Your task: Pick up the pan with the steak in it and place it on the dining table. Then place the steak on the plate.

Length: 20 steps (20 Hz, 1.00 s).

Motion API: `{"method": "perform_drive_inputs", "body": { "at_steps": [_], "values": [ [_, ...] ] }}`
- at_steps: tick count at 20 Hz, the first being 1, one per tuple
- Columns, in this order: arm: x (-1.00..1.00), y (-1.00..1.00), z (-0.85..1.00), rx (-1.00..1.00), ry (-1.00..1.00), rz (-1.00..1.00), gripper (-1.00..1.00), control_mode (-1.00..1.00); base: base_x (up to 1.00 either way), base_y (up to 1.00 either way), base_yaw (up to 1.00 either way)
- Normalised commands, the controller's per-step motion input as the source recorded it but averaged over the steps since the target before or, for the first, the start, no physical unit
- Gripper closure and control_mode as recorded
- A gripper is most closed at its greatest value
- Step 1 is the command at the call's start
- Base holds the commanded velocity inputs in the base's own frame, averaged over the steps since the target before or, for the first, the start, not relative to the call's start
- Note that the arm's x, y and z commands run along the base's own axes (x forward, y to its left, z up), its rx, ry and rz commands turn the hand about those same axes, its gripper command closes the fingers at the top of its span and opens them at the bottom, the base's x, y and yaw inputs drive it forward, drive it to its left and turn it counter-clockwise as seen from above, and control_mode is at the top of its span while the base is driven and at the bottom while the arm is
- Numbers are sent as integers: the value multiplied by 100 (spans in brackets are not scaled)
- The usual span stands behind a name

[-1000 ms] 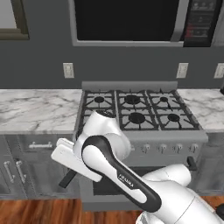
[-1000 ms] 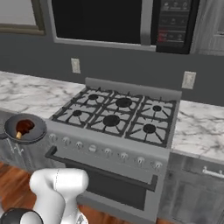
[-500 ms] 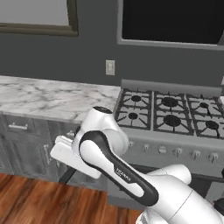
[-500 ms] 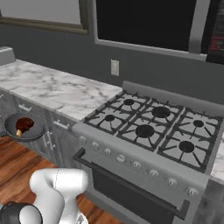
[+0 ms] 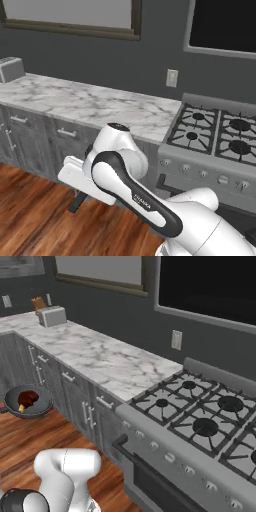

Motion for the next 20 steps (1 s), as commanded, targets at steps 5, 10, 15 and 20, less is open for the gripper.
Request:
{"method": "perform_drive_inputs", "body": {
  "at_steps": [5, 10, 15, 20],
  "values": [
    [0, 0, 0, 0, 0, 0, 100, 100, -8, 0, 50],
    [0, 0, 0, 0, 0, 0, 100, 100, -8, 0, 50],
    [0, 0, 0, 0, 0, 0, 100, 100, -7, 0, 50],
    [0, 0, 0, 0, 0, 0, 100, 100, -8, 0, 50]
  ]
}}
